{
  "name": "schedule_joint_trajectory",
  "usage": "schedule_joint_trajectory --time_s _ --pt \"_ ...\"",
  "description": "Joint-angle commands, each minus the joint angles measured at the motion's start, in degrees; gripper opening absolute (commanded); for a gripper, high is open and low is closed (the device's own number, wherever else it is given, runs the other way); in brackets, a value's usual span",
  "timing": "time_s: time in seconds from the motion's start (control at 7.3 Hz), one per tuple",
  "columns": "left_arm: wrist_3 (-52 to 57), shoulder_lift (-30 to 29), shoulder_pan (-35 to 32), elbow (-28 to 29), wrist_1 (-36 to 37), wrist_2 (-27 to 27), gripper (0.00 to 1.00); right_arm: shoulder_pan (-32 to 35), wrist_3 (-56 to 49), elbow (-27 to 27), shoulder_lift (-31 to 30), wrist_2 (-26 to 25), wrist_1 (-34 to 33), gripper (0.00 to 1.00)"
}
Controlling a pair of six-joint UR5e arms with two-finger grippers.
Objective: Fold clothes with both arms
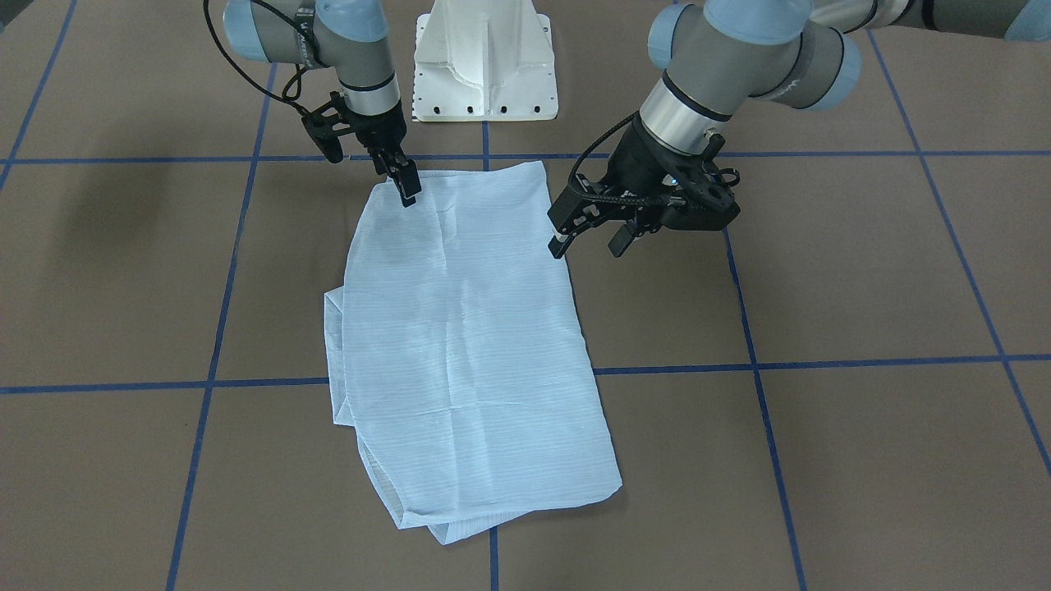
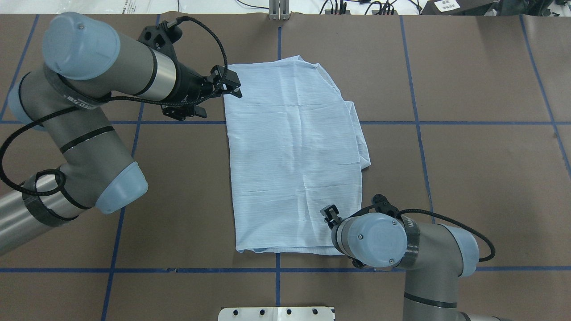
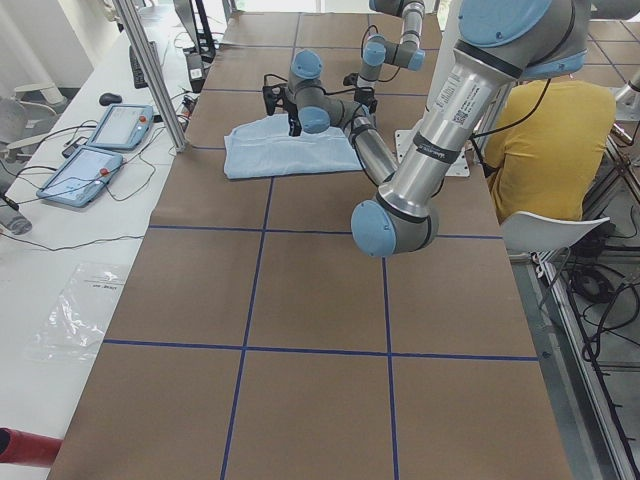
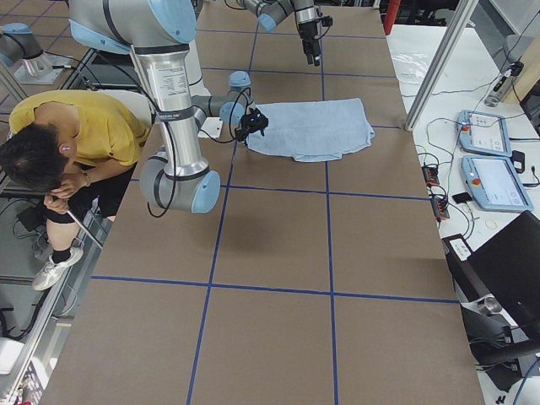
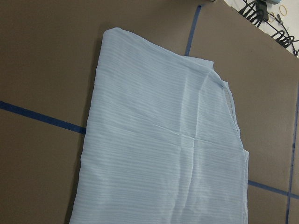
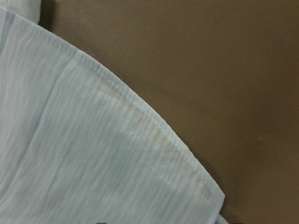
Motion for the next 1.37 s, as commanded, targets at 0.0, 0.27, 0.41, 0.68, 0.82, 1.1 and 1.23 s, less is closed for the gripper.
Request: schedule_joint_trajectory --time_s 0.0,0.27,0.41,0.68,0.82,1.1,1.23 --pt "0.00 0.08 0.01 -0.09 0.00 0.14 1.00 -0.98 4.18 -0.11 0.56 -1.02 0.02 0.91" --pt "0.00 -0.01 0.01 -0.18 0.44 0.14 1.00 -0.98 3.92 -0.37 0.39 -1.02 0.02 0.88" --pt "0.00 -0.09 0.01 -0.18 0.79 0.14 1.00 -1.07 4.00 -0.28 0.56 -0.93 -0.59 0.87" --pt "0.00 0.17 0.01 -0.79 1.14 0.14 1.00 -1.42 3.65 -0.55 0.39 -0.93 -0.42 0.87" --pt "0.00 0.08 0.01 -1.66 2.45 0.14 1.00 -1.34 3.65 -0.63 0.38 -0.93 -0.42 0.72" --pt "0.00 0.17 0.01 -2.55 2.90 0.14 1.00 -1.25 3.65 -1.07 0.03 -1.02 -0.07 0.26" --pt "0.00 0.26 0.01 -2.55 2.90 0.14 1.00 -0.73 3.56 -0.90 0.38 -0.50 0.02 0.00"
